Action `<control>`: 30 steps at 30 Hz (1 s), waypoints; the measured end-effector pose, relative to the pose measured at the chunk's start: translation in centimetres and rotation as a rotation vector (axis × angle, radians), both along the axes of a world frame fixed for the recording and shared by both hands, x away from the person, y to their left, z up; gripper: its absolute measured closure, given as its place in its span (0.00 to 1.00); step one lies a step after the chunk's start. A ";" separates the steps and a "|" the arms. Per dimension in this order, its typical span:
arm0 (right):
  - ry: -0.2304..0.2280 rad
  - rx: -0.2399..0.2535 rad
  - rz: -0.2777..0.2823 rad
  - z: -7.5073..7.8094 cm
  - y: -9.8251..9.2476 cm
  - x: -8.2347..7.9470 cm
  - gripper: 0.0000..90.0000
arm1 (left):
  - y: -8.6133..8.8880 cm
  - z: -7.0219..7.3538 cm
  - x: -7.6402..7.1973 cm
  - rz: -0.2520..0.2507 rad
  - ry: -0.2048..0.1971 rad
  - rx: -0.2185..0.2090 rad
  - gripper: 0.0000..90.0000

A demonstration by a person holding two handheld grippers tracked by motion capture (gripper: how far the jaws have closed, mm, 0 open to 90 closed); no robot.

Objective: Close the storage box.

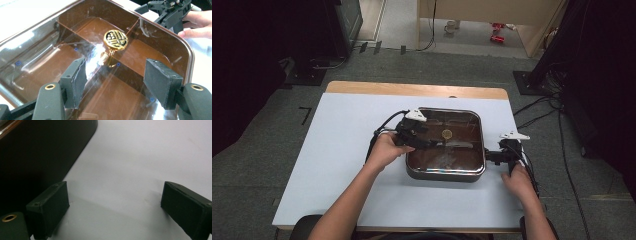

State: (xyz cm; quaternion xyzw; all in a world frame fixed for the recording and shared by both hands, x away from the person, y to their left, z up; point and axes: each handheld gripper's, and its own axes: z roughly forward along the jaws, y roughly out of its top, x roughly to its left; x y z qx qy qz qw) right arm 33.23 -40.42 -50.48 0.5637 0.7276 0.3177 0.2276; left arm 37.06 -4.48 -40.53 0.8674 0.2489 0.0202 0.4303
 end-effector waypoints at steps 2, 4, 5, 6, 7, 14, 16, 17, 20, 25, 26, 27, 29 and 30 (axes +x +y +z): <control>0.000 0.001 -0.001 0.0 0.0 0.0 0.08 | 0.4 0.0 -0.1 0.009 0.003 -0.003 0.39; 0.000 0.001 -0.001 0.0 0.0 0.0 0.08 | 0.8 0.1 -0.2 0.018 0.009 -0.009 0.39; 0.000 0.001 -0.001 0.0 0.0 0.0 0.08 | 0.9 0.1 -0.2 0.023 0.007 -0.011 0.39; 0.000 0.001 -0.001 0.0 0.0 0.0 0.08 | 1.1 0.2 -0.3 0.026 0.008 -0.012 0.39; -0.001 0.001 -0.001 0.0 0.0 0.0 0.08 | 1.3 0.2 -0.3 0.031 0.010 -0.016 0.39; 0.000 0.001 -0.001 0.0 0.0 0.0 0.08 | 2.4 0.3 -1.0 0.034 0.015 -0.013 0.39; 0.000 0.001 -0.001 0.0 0.0 0.0 0.08 | 2.7 0.4 -1.2 0.041 0.015 -0.016 0.39; 0.000 0.001 -0.001 0.0 0.0 0.0 0.08 | 2.8 0.4 -1.3 0.045 0.017 -0.017 0.39; 0.000 0.001 -0.001 0.0 0.0 0.0 0.08 | 3.4 0.4 -1.5 0.054 0.018 -0.020 0.39; 0.000 0.001 -0.001 0.0 0.0 0.0 0.08 | 4.5 0.3 -1.8 0.071 0.015 -0.024 0.39; 0.000 0.001 -0.001 0.0 0.0 0.0 0.08 | 4.7 0.3 -1.9 0.076 0.015 -0.026 0.39; 0.000 0.001 -0.001 0.0 0.0 0.0 0.08 | 4.9 0.3 -1.9 0.079 0.017 -0.026 0.39; 0.000 0.001 -0.001 0.0 0.0 0.0 0.08 | 5.4 0.3 -2.0 0.087 0.018 -0.025 0.39; -0.001 0.001 -0.001 0.0 0.0 0.0 0.08 | 5.6 0.2 -2.1 0.090 0.016 -0.029 0.39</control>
